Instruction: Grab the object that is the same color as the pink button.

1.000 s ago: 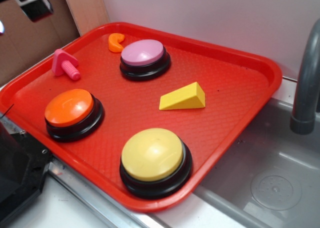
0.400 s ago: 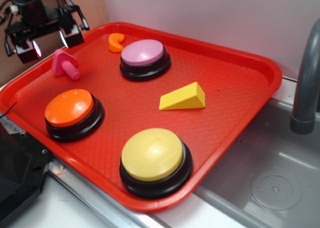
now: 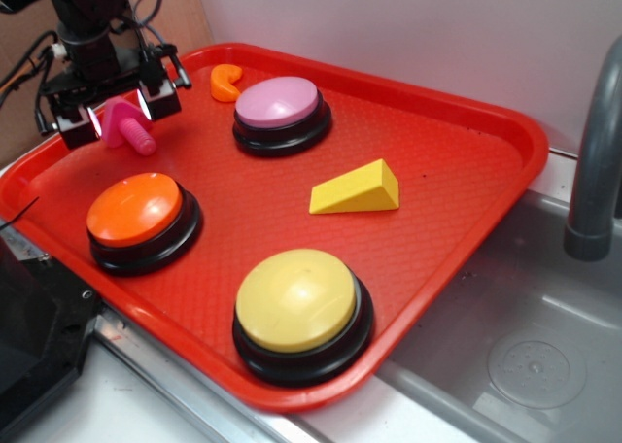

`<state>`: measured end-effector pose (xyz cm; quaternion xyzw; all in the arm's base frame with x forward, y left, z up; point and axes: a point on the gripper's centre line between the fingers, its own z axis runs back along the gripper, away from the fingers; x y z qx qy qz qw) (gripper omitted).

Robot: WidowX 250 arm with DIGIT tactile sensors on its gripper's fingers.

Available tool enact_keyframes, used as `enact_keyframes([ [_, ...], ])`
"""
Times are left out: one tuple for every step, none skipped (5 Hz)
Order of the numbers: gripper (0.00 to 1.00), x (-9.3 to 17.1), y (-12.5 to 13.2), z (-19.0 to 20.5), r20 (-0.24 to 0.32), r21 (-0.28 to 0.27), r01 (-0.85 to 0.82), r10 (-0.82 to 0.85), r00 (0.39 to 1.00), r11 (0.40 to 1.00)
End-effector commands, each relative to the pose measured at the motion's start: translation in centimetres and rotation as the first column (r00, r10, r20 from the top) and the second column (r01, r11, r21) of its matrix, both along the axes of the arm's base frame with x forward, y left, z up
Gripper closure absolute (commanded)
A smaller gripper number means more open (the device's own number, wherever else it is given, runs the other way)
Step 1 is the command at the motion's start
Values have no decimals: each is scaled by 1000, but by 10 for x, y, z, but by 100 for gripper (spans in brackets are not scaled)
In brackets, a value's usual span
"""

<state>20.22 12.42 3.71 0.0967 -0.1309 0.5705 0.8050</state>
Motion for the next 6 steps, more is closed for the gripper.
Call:
enact_keyframes([
  [0,6,20,3,52,-9,9,-8,999,1000],
  [20,5,21,1,68,-21,-5,6,998,1000],
  [98,4,24,-5,49,-24,-7,9,999,1000],
  [100,4,24,-7,50,-21,-11,12,999,1000],
  [100,5,25,-8,49,-18,1,0,999,1000],
  [100,5,25,-2,44,-19,59,-58,997,998],
])
